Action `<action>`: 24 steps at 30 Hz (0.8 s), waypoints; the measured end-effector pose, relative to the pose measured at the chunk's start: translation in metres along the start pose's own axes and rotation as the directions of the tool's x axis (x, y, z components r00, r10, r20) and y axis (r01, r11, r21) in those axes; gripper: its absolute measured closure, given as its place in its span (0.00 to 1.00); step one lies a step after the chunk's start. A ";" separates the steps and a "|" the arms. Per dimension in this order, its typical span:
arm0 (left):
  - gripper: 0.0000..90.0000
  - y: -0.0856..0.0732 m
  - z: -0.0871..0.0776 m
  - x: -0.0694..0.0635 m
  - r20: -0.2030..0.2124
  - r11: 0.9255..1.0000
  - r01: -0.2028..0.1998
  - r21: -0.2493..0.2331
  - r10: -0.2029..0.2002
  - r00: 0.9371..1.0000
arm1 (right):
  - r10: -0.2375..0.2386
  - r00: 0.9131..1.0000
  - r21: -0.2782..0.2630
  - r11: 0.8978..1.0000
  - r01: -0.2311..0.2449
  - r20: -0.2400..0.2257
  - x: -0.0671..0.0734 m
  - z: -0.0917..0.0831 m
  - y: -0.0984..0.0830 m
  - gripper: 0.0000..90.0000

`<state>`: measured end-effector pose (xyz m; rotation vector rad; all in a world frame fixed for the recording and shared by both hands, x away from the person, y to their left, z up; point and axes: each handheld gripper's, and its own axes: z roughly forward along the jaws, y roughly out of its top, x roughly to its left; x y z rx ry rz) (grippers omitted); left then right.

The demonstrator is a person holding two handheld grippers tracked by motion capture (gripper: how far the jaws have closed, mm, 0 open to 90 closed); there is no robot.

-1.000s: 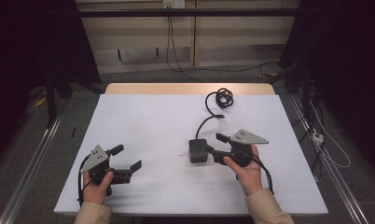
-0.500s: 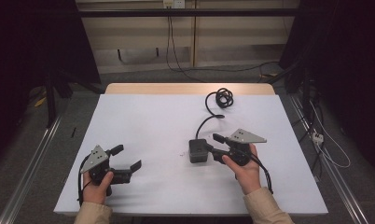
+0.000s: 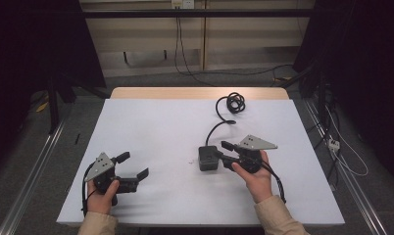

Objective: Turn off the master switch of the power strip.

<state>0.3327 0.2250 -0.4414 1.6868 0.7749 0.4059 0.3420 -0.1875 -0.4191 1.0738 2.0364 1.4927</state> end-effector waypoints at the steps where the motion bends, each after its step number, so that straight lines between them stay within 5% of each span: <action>1: 0.03 0.000 0.000 0.000 0.000 1.000 0.000 0.000 0.000 1.000 | -0.001 1.000 0.000 1.000 0.001 -0.001 0.000 0.000 0.000 0.62; 24: 0.03 0.000 0.000 0.000 -0.001 1.000 0.002 0.000 -0.002 1.000 | 0.011 0.999 0.016 1.000 -0.010 -0.037 0.002 0.006 0.002 0.78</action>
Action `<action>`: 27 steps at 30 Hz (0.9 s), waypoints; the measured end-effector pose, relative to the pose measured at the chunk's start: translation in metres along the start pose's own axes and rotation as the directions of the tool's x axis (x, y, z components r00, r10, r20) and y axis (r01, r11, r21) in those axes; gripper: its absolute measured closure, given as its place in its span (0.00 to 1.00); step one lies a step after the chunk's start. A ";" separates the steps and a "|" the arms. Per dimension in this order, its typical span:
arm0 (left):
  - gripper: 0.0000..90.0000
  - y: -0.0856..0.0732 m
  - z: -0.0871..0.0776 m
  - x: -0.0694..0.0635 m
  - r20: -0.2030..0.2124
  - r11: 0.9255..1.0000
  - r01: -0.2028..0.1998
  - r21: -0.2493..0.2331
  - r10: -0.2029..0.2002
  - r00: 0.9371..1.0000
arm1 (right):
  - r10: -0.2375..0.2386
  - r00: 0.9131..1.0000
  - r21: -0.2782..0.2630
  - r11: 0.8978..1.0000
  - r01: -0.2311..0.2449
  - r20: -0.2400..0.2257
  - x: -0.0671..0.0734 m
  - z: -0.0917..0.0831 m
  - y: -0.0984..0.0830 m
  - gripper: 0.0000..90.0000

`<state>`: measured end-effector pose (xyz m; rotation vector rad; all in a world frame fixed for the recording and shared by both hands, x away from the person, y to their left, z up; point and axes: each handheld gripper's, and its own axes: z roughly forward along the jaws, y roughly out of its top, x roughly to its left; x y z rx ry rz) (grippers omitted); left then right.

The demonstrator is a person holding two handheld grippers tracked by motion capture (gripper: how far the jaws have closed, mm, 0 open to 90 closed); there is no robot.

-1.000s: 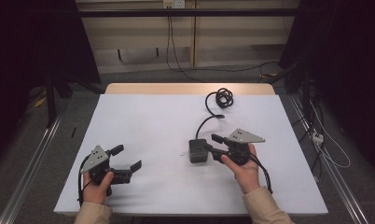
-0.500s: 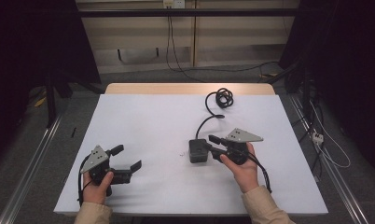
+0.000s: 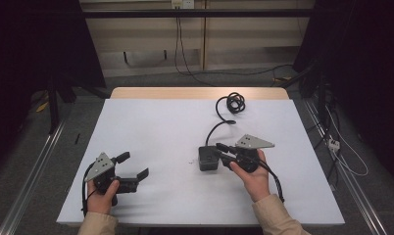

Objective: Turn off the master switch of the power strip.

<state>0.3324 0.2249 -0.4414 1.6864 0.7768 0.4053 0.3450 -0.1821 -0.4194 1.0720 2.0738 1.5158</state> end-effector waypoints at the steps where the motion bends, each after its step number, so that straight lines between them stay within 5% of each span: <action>1: 0.03 0.000 0.000 0.000 0.000 1.000 -0.001 0.001 0.001 1.000 | 0.002 1.000 -0.001 1.000 -0.002 -0.002 0.000 0.000 0.000 0.78; 27: 0.03 0.000 0.001 0.000 0.002 1.000 -0.004 0.002 0.004 1.000 | 0.007 1.000 0.009 1.000 -0.007 -0.027 0.000 0.003 0.000 0.87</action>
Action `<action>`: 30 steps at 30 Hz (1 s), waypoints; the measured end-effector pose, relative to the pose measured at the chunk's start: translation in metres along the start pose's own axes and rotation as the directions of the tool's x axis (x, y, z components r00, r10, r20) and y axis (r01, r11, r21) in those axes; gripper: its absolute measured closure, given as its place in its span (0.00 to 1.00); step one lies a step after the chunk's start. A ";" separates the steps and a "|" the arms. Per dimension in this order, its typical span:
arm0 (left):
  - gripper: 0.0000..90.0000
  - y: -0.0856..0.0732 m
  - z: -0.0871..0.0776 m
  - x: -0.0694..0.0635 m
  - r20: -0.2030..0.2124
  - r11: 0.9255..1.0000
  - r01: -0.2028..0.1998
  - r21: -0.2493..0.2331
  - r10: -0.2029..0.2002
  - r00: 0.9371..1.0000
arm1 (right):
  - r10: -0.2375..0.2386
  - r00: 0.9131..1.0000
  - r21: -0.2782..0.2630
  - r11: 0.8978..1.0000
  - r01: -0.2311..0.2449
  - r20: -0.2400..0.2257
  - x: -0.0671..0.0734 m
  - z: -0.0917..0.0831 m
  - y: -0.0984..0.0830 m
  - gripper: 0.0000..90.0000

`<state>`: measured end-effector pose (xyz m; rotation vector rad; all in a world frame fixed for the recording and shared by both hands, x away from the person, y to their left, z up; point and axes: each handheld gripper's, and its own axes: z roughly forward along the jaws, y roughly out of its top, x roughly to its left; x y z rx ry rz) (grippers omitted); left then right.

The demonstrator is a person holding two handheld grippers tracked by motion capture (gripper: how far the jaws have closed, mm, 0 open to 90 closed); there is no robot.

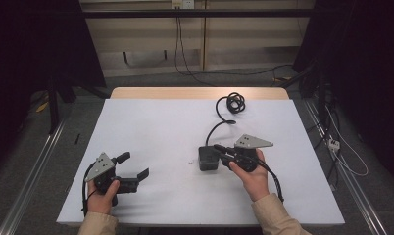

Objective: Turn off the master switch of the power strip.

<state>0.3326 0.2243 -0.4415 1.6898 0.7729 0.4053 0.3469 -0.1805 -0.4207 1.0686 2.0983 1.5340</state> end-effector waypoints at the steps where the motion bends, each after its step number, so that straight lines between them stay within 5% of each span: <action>1: 0.03 0.000 0.000 0.000 0.000 1.000 -0.001 0.001 0.001 1.000 | 0.000 1.000 0.002 1.000 0.000 -0.002 0.000 0.000 0.000 0.87; 30: 0.03 0.000 0.000 0.000 -0.001 1.000 -0.002 0.001 0.002 1.000 | 0.011 1.000 0.008 1.000 -0.010 -0.026 0.002 0.003 0.002 0.97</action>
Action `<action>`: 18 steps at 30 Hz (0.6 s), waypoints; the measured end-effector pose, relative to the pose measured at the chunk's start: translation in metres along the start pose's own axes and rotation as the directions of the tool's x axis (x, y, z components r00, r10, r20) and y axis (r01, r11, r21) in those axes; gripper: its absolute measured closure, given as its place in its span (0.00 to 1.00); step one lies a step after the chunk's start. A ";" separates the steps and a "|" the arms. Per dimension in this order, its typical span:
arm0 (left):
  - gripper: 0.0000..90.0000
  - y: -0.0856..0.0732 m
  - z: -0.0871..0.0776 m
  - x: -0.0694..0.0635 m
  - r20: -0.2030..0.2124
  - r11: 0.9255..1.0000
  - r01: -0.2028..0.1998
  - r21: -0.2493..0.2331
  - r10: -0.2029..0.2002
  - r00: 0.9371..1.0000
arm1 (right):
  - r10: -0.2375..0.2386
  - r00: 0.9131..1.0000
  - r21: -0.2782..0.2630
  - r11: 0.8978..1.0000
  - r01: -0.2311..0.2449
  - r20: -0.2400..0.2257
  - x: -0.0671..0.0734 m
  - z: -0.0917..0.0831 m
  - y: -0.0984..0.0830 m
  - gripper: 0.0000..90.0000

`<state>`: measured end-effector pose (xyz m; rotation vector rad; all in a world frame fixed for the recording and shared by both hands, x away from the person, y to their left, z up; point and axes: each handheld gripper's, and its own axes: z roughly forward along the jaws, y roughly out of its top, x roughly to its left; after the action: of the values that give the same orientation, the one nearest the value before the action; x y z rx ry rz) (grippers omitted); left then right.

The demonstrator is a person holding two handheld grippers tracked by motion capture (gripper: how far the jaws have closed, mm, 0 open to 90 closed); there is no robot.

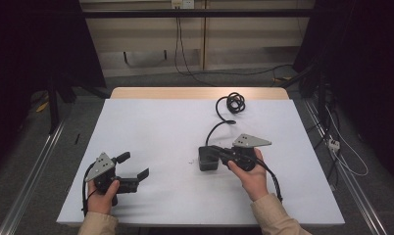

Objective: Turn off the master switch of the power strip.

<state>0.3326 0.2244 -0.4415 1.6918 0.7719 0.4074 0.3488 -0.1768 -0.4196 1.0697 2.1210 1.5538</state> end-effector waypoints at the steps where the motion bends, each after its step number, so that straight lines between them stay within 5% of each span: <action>1: 0.03 0.000 0.000 0.000 0.000 1.000 0.000 0.000 0.000 1.000 | 0.002 1.000 -0.001 1.000 -0.002 -0.003 0.000 0.000 0.000 0.98; 18: 0.03 0.000 0.000 0.000 -0.001 1.000 0.004 -0.003 -0.004 1.000 | 0.008 1.000 0.009 1.000 -0.008 -0.018 0.001 0.003 0.000 1.00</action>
<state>0.3328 0.2246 -0.4417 1.6872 0.7743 0.4065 0.3502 -0.1744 -0.4205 1.0728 2.1393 1.5650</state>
